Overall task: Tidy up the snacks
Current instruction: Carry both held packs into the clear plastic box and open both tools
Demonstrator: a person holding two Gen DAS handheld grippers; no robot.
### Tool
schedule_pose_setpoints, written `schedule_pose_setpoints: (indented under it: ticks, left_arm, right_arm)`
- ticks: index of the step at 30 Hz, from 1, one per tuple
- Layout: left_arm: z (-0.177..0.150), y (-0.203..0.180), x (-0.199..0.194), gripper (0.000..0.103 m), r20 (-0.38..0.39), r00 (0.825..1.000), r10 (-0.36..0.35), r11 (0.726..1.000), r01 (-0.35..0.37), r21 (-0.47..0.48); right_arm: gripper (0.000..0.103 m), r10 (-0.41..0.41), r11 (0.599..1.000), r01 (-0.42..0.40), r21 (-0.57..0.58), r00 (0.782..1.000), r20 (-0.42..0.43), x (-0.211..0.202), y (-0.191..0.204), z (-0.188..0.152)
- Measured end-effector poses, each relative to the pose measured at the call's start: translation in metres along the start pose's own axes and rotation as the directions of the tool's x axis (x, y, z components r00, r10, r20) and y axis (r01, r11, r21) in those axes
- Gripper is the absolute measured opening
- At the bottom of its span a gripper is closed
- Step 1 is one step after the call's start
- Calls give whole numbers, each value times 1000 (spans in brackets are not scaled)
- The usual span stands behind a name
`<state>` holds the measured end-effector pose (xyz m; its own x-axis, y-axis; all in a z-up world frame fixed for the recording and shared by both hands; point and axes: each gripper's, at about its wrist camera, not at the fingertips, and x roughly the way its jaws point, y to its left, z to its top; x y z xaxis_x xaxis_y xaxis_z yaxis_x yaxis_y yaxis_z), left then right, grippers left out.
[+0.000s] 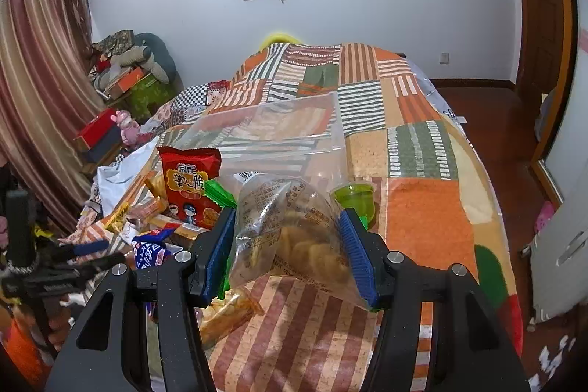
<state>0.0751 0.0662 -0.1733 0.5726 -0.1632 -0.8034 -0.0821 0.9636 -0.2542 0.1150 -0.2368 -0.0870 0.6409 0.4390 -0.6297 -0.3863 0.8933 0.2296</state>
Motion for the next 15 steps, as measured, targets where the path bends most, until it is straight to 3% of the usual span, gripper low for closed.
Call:
schedule_pose_setpoints:
  ticks: [6,11,15]
  left_arm:
    - [-9,6,5,81,-14,1000,0,998,0,-59]
    - [-17,11,-3,86,-6,999,48,997,-48,-53]
    - [-22,23,6,88,-25,1000,-19,994,16,-106]
  right_arm:
    - [48,6,1000,-6,2,1000,-11,0,-3,-1]
    - [45,-8,1000,8,-10,1000,-17,4,-4,-4]
    - [45,1,1000,-1,-2,1000,-17,5,-4,-6]
